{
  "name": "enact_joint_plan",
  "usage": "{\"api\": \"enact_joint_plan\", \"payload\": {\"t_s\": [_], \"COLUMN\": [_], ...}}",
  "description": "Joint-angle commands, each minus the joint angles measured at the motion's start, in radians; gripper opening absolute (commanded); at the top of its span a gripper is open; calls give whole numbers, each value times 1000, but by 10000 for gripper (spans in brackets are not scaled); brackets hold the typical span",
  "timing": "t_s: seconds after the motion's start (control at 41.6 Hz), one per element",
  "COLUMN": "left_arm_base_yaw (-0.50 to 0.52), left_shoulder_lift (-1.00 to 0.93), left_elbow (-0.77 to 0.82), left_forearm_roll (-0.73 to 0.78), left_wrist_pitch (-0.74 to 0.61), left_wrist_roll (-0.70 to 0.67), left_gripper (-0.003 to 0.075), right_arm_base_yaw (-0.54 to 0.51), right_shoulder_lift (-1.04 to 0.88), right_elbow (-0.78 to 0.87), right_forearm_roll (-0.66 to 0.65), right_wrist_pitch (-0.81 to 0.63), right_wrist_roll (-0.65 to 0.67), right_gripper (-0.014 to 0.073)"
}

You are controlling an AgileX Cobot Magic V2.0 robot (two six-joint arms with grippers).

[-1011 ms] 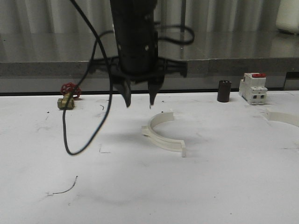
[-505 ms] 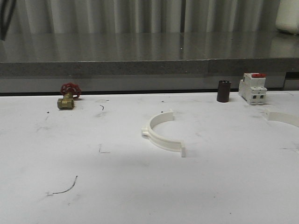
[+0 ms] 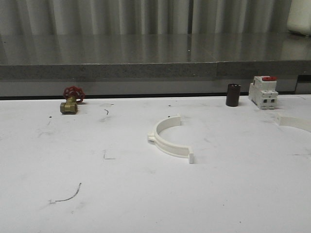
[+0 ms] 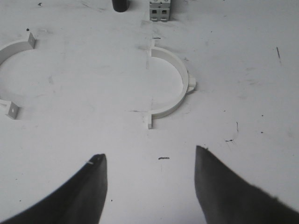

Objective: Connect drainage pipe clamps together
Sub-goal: 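Open the left gripper and raise it away from the clamp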

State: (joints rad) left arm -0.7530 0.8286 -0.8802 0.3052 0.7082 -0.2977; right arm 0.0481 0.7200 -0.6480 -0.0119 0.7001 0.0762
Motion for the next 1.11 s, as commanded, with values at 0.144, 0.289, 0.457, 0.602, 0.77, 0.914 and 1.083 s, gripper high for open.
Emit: {"api": "enact_joint_plan", "payload": {"t_s": [0.144,0.289,0.457,0.602,0.77,0.914,1.083], "left_arm_base_yaw": [1,1,1,1,1,1,1], "left_shoulder_lift": [-213,-285,-294,-294,-294,-294,-294], "left_elbow": [167,222,229,229,229,229,229], "left_forearm_roll": [11,11,11,11,11,11,11], "left_wrist_pitch": [-76,-78,-69,-69,-69,-69,-69], "left_wrist_roll": [-3,-3,-3,-3,-3,-3,-3], "left_gripper": [335,335,335,335,335,335,335], "right_arm_base_yaw": [-5,-5,-5,-5,-5,-5,-5], "right_shoulder_lift": [0,0,0,0,0,0,0], "right_elbow": [-33,-33,-33,-33,-33,-33,-33], "right_forearm_roll": [-13,-13,-13,-13,-13,-13,-10], "right_wrist_pitch": [-51,-51,-51,-51,-51,-51,-47], "right_wrist_roll": [-6,-6,-6,-6,-6,-6,-6], "right_gripper": [445,445,445,445,445,445,445]}}
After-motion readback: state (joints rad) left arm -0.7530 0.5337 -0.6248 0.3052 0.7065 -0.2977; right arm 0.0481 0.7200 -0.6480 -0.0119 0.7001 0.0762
